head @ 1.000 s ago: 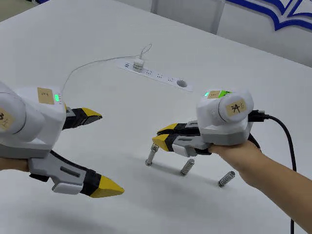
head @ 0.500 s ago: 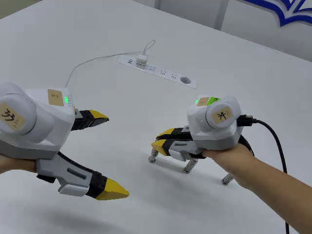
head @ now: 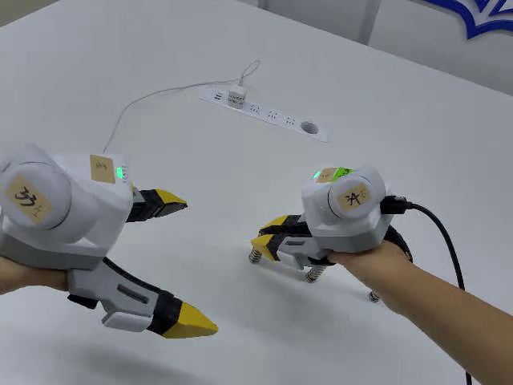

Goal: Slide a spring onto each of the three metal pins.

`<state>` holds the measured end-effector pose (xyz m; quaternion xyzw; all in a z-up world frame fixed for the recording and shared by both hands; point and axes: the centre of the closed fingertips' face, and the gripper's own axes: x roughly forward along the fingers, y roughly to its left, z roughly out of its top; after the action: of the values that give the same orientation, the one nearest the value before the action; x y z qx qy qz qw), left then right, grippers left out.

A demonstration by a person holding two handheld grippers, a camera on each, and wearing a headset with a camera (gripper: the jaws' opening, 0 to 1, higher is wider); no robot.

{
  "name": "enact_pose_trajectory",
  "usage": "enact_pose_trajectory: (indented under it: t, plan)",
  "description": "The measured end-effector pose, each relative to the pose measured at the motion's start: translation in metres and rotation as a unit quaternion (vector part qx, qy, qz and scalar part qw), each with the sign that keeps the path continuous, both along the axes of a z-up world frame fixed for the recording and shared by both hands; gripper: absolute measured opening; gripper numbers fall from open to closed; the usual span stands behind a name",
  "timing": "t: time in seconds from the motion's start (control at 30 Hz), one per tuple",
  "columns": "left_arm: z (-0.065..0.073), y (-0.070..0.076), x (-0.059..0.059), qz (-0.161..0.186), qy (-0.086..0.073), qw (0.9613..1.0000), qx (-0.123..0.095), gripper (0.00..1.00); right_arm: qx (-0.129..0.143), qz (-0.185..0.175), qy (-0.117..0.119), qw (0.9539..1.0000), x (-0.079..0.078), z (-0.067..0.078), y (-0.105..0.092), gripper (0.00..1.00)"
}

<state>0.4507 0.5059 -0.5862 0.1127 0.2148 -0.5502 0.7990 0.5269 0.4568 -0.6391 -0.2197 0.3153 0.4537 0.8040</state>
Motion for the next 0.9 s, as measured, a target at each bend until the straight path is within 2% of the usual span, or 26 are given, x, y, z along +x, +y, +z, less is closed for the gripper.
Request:
enact_pose_trajectory:
  t: [0.17,0.37,0.43,0.7,0.8,0.9]
  plan:
    - [0.003,0.0,0.001,0.002,0.0,1.0,-0.005,0.97,-0.007,-0.002,-0.006,1.0,0.001,-0.001,0.0,0.11]
    - [0.002,0.0,-0.001,0.0,0.001,1.0,-0.001,0.97,-0.004,-0.006,-0.003,1.0,0.0,0.0,0.0,0.12]
    - [0.003,0.0,-0.001,-0.001,0.001,1.0,-0.001,0.97,0.005,-0.007,0.001,1.0,-0.001,0.003,0.0,0.14]
    - [0.012,-0.006,0.001,-0.003,-0.005,0.9999,-0.009,0.97,0.02,-0.012,-0.008,0.9997,-0.005,0.021,-0.005,0.16]
    - [0.018,-0.008,0.004,-0.001,-0.009,0.9999,-0.014,0.97,0.025,-0.012,-0.019,0.9994,-0.006,0.031,-0.01,0.17]
    - [0.024,-0.008,0.008,0.005,-0.012,0.9997,-0.021,0.97,0.044,-0.016,-0.026,0.9986,-0.01,0.046,-0.016,0.19]
